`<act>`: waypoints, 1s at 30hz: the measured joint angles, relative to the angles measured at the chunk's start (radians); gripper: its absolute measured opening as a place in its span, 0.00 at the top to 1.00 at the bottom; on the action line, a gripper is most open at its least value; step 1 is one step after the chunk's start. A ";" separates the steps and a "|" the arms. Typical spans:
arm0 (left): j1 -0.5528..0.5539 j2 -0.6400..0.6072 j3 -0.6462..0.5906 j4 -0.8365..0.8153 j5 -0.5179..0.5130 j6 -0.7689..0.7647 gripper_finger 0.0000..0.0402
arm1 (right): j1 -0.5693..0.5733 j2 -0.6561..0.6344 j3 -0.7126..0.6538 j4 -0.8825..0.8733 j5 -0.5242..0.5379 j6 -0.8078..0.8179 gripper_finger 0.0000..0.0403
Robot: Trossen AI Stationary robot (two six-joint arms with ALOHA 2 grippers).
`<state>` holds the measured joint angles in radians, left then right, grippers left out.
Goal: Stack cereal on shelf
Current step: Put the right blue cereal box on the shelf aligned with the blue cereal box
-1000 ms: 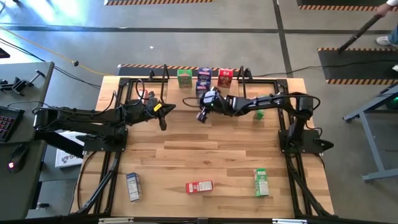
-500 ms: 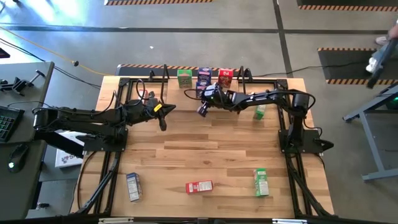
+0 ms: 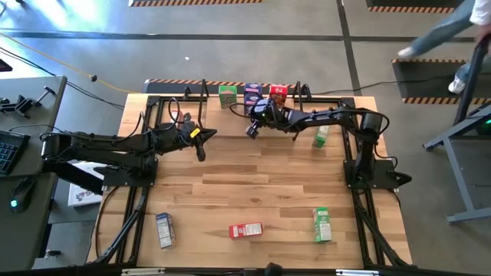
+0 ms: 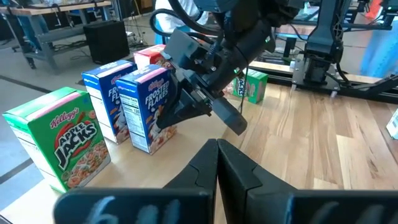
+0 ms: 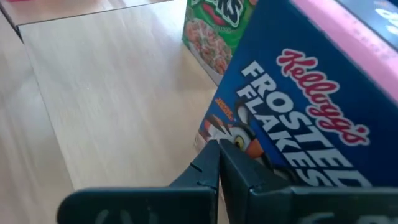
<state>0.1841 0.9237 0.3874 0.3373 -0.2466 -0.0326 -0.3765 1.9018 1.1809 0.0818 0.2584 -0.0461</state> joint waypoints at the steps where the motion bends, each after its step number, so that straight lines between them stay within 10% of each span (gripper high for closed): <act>1: 0.000 0.000 0.000 0.000 0.000 0.000 1.00 | -0.002 0.000 0.000 0.000 -0.007 -0.009 1.00; 13: 0.000 0.000 0.000 -0.004 0.000 0.010 1.00 | 0.048 -0.063 0.041 -0.313 0.043 -0.062 1.00; 30: 0.000 0.000 0.000 -0.004 0.000 0.010 1.00 | 0.010 -0.063 0.040 -0.231 0.074 -0.025 1.00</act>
<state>0.1841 0.9237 0.3874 0.3332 -0.2462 -0.0223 -0.3668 1.8385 1.2205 -0.1493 0.3328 -0.0708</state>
